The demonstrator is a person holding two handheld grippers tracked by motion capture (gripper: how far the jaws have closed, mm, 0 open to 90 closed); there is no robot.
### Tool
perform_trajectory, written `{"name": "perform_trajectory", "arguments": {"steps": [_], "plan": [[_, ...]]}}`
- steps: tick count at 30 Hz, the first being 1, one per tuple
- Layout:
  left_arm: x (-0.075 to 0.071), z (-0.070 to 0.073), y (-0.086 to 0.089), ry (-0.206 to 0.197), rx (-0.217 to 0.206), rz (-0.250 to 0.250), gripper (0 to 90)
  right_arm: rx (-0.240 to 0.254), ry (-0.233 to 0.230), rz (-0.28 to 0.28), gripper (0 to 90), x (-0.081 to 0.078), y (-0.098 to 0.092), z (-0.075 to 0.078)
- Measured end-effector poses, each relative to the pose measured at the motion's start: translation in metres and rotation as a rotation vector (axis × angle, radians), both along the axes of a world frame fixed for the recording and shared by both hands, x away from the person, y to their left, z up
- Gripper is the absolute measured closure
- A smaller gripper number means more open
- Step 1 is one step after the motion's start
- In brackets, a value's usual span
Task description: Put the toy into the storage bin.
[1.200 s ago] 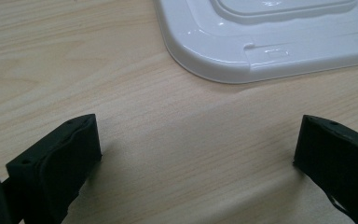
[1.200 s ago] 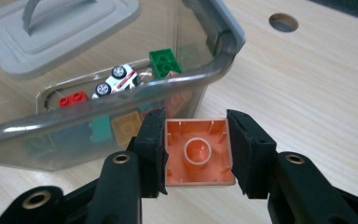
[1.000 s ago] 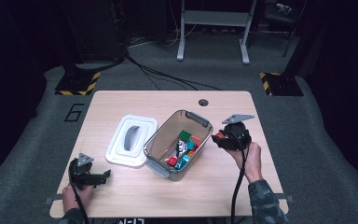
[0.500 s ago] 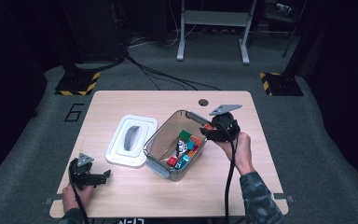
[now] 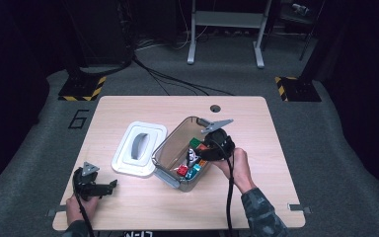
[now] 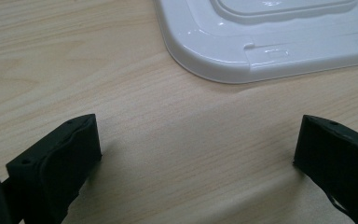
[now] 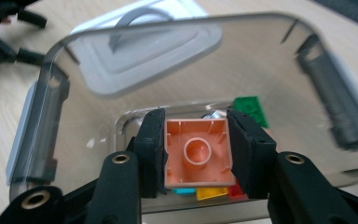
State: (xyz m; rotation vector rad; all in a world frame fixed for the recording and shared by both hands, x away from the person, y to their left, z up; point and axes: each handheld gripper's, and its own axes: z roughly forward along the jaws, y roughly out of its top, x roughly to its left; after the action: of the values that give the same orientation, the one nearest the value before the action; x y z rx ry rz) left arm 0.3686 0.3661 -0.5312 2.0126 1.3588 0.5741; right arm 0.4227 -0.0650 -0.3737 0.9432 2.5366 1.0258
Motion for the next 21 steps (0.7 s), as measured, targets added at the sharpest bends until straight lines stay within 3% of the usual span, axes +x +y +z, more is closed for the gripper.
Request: {"name": "perform_trajectory", "arguments": {"steps": [7,17,18,21], "plan": [[0.0,0.0,0.0,0.001,0.001,-0.001,0.1,-0.014,0.049,0.017,58.6,-0.009,0.008,-0.011],[0.0,0.0,0.0,0.001,0.001,-0.001,0.1,-0.019,0.061,0.022,57.6,-0.015,0.007,-0.018],[0.0,0.0,0.0,0.001,0.001,-0.001,0.1,-0.02,0.059,0.026,56.8,-0.015,0.006,-0.017],[0.0,0.0,0.0,0.001,0.001,-0.001,0.1,-0.016,0.057,0.016,42.2,-0.017,0.005,-0.016]]}}
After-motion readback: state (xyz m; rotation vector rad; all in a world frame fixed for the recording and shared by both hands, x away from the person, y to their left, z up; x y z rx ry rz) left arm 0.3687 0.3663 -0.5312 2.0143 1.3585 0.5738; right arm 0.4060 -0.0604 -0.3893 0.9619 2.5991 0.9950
